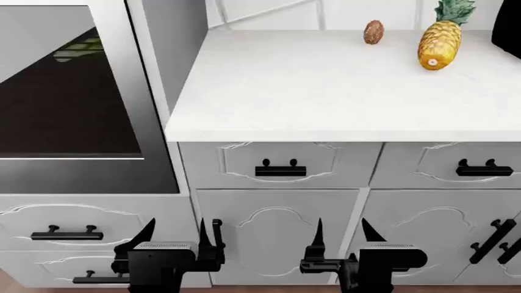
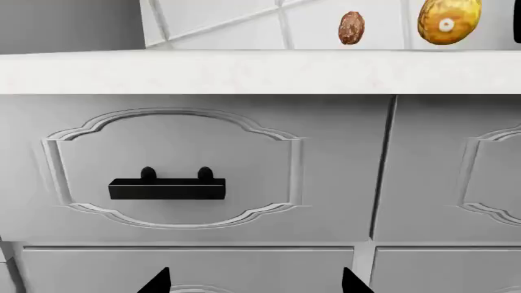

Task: Open the oven door

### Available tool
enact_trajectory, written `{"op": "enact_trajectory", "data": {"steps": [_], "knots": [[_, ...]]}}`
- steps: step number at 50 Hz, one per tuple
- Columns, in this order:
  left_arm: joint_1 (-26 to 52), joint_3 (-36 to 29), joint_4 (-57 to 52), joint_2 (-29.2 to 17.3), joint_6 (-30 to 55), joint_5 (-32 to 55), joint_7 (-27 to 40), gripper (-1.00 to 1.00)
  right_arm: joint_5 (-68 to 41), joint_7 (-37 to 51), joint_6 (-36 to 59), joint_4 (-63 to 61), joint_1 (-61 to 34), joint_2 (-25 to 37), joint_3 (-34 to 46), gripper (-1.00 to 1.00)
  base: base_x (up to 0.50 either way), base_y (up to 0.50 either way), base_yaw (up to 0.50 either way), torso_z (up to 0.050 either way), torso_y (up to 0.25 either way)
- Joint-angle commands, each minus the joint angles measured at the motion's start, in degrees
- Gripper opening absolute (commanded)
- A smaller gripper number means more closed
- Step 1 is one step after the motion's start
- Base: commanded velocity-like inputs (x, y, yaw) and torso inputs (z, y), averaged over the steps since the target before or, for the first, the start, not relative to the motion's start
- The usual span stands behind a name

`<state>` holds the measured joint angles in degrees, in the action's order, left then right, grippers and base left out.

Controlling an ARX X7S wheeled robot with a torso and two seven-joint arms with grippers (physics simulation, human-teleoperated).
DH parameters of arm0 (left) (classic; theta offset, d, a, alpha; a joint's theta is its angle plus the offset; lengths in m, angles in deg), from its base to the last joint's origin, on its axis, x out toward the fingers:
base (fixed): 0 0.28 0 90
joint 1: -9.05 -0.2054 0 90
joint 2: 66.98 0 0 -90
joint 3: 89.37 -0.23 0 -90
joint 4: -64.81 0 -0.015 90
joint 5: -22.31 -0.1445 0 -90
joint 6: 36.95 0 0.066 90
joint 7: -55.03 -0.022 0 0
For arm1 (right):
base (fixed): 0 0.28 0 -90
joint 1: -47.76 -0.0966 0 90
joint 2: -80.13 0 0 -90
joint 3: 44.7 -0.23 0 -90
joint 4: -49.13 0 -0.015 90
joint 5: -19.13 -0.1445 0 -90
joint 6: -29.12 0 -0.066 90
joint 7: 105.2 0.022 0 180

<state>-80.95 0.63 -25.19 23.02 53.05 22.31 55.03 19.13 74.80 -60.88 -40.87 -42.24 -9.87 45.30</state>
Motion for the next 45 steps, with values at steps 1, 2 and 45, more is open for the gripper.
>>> {"op": "enact_trajectory", "data": {"steps": [1, 2, 45], "knots": [[-0.1, -1.0, -0.2, -0.9, 0.1, 0.8, 1.1, 1.00, -0.4, 1.2, -0.2, 0.3, -0.1, 0.9, 1.3, 1.00, 0.00, 0.00, 0.00, 0.000, 0.000], [0.0, -1.3, -0.2, -1.2, 0.1, 1.1, 1.4, 1.00, -0.5, 1.6, -0.4, 0.6, -0.1, 1.2, 1.7, 1.00, 0.00, 0.00, 0.00, 0.000, 0.000], [-43.4, -22.9, -4.2, -25.2, -44.2, 8.3, 29.8, 1.00, -6.0, 41.1, -45.5, -6.2, 44.1, 33.8, 27.7, 1.00, 0.00, 0.00, 0.00, 0.000, 0.000]]}}
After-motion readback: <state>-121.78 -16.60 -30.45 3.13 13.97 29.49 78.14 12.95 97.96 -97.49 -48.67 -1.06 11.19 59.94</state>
